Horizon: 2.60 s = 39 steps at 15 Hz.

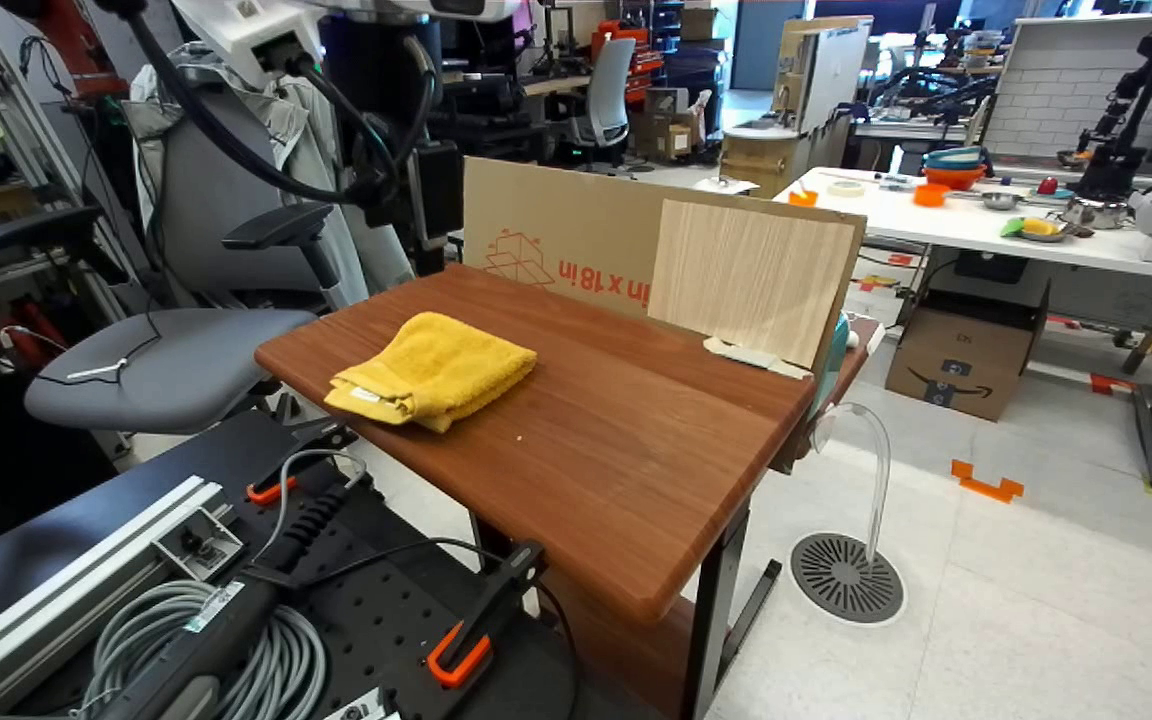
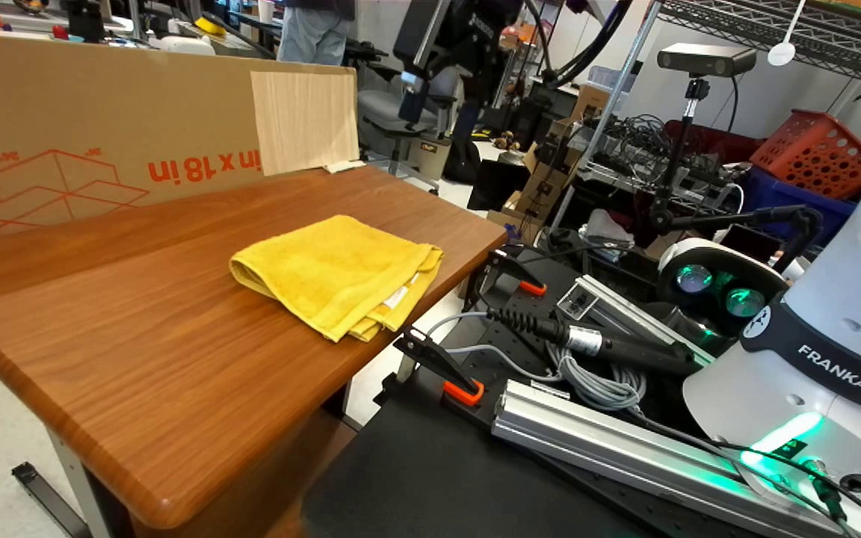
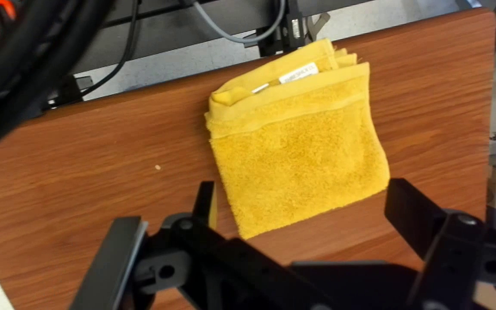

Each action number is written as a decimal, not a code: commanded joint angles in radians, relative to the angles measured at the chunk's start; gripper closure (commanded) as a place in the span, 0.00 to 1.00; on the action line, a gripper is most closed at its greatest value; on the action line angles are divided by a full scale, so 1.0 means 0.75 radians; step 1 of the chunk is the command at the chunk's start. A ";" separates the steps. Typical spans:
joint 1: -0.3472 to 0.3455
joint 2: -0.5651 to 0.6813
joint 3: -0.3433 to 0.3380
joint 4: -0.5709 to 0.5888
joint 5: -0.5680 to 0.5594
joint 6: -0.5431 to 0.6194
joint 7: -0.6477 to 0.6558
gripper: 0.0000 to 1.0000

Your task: Wipe the top of the table with the yellow towel

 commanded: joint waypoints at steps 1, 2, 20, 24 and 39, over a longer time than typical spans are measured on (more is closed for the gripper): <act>0.088 0.144 0.076 0.092 0.121 0.044 0.055 0.00; 0.105 0.190 0.102 0.115 0.128 0.048 0.078 0.00; 0.151 0.761 0.053 0.274 -0.331 0.334 0.519 0.00; 0.162 0.828 -0.006 0.250 -0.390 0.287 0.547 0.00; -0.072 0.905 -0.295 0.551 -0.393 0.196 0.588 0.00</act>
